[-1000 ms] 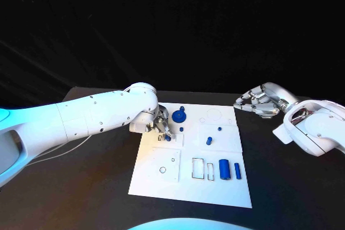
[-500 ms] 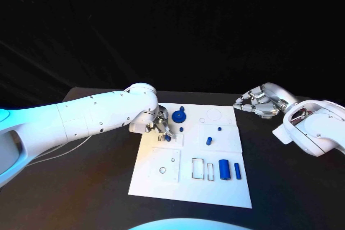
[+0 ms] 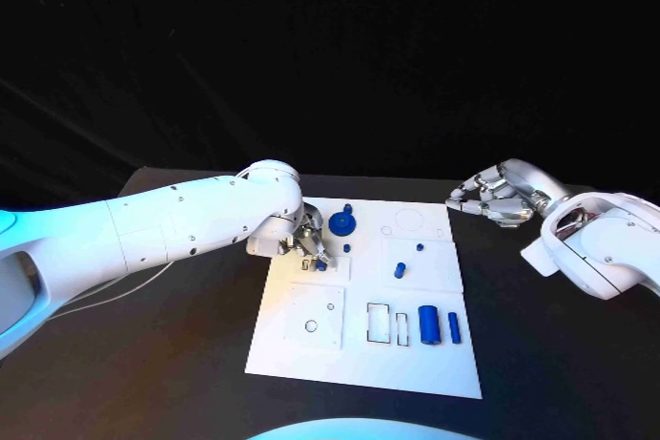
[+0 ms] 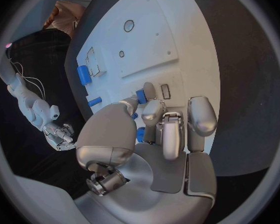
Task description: Assemble the parts on the task board
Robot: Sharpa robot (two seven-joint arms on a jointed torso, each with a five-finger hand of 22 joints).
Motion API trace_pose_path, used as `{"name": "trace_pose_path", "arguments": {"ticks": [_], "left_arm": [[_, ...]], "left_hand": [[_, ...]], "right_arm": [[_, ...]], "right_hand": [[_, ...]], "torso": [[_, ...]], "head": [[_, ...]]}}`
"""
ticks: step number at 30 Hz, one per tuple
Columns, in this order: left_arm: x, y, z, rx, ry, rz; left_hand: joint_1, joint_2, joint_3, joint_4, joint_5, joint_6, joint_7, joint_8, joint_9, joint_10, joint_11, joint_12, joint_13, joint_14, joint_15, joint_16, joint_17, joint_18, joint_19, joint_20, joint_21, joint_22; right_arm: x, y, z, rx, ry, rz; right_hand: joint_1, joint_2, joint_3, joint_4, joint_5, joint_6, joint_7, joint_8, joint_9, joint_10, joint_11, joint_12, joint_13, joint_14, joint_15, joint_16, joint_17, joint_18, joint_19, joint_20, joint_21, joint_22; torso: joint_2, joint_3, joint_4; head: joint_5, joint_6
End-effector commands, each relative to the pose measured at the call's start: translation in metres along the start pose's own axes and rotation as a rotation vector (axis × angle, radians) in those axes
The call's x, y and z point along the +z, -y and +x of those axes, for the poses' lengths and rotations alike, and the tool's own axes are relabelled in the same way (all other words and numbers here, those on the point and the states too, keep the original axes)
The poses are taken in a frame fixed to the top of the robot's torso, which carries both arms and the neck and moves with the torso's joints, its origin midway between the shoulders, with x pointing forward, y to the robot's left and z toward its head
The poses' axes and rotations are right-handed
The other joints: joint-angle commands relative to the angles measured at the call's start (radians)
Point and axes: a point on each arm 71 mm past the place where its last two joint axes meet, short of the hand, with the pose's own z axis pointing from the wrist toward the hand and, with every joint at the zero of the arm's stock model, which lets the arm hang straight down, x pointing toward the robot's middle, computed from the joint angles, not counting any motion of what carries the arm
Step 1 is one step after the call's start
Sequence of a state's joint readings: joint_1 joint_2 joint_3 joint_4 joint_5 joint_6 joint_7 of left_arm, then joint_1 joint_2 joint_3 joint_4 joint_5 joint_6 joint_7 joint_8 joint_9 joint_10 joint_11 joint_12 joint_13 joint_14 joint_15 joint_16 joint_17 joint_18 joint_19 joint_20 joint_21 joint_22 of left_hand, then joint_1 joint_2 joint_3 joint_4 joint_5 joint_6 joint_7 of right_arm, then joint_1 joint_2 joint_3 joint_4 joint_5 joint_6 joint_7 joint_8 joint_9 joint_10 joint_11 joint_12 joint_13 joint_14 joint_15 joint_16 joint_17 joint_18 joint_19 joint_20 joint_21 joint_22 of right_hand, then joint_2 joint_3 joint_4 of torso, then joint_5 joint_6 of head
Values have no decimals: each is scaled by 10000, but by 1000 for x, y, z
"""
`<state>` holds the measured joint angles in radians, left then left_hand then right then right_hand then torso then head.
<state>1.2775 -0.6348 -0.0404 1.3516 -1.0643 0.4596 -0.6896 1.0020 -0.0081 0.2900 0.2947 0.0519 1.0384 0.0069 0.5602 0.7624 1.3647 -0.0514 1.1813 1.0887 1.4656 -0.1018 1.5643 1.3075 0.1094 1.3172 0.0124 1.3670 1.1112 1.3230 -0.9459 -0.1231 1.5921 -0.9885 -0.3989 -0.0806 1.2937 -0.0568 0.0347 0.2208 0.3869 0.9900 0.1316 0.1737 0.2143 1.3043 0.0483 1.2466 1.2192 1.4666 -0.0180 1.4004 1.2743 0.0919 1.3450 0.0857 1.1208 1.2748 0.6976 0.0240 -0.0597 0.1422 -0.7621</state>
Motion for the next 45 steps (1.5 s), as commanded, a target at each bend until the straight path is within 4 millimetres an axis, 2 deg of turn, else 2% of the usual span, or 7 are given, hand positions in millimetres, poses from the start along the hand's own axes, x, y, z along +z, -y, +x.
{"name": "trace_pose_path", "arguments": {"ticks": [1, 18, 29, 35, 41, 43, 45], "left_arm": [[1, 2, 7, 208, -378, 26], [-2, -2, 6, 160, -183, 11], [-7, -2, 4, -129, 94, 185], [-11, -3, 3, -393, 128, 351], [-21, -7, -6, -718, 540, 476], [-27, -10, -12, -837, 768, 498], [-34, -12, -19, -976, 1025, 525]], "left_hand": [[-96, 38, -65, -15, 59, 81, 21, 1, 9, 45, -15, 43, 7, 1052, 16, 65, 2633, -172, 53, 25, 3, 16], [-204, 18, -134, -18, 58, 92, 18, -3, 20, 44, -19, 32, -4, 1052, 13, 65, 2633, -170, 53, 22, 0, 11], [-926, -229, -894, -16, 46, 157, 1, -22, 87, 79, -33, 43, 21, 1052, -3, 65, 2633, -171, 62, 5, -9, 11], [-984, -293, -1098, -24, 48, 152, 3, -35, 101, 60, -35, 2, -25, 1052, -5, 65, 2633, -165, 51, 0, -23, -12], [-866, -269, -1166, -45, 56, 71, 24, -73, 107, -22, -20, -114, -157, 1052, -3, 65, 2633, -144, -11, 1, -80, -123], [-580, -223, -1208, -54, 68, -44, 63, -126, 118, -122, 13, -220, -270, 1052, 25, 65, 2633, -116, -105, 16, -168, -277], [1, -165, -1119, -151, 72, -306, 169, -256, 103, -524, 107, -729, -827, 1052, 100, 65, 2633, -17, -440, 73, -469, -828]], "right_arm": [[0, -1, 1, -87, -39, -78], [1, 1, 1, -91, -36, -59], [1, 2, 1, -94, -24, -44], [2, 2, 2, -91, -33, -39], [2, 3, 2, -91, -22, -10], [2, 4, 2, -92, -14, 5], [2, 5, 2, -93, -6, 21]], "right_hand": [[-86, -19, -3, 47, 38, -65, -27, 34, 15, 59, -23, 23, -12, 399, -83, -66, -12, 66, 22, -33, -19, -10], [-78, -40, -24, 59, 43, -88, -25, 44, 17, 53, -21, 20, -20, 399, -83, -74, -13, 68, 23, -35, -43, -16], [-20, -75, -28, 24, 42, -104, -27, 50, 19, 53, -23, 23, -20, 400, -85, -77, -9, 67, 29, -36, -45, -11], [55, -110, -27, -24, 29, -116, -26, 58, 21, 49, -25, 20, -25, 400, -86, -83, -11, 67, 32, -38, -55, -11], [55, -110, -27, -24, 29, -116, -26, 58, 21, 49, -25, 20, -25, 400, -86, -83, -11, 67, 32, -38, -55, -11], [55, -110, -27, -24, 29, -116, -26, 58, 21, 49, -25, 20, -25, 400, -86, -83, -11, 67, 32, -38, -55, -11], [55, -110, -27, -24, 29, -116, -26, 58, 21, 49, -25, 20, -25, 400, -86, -83, -11, 67, 32, -38, -55, -11]], "torso": [[-2, -4, 2], [5, -1, -13], [6, -2, -7], [-2, -5, -5], [-12, -8, -4], [-17, -9, -6], [-21, -11, -3]], "head": [[4, -3], [16, 32], [20, 54], [12, 66], [14, 129], [13, 164], [6, 190]]}}
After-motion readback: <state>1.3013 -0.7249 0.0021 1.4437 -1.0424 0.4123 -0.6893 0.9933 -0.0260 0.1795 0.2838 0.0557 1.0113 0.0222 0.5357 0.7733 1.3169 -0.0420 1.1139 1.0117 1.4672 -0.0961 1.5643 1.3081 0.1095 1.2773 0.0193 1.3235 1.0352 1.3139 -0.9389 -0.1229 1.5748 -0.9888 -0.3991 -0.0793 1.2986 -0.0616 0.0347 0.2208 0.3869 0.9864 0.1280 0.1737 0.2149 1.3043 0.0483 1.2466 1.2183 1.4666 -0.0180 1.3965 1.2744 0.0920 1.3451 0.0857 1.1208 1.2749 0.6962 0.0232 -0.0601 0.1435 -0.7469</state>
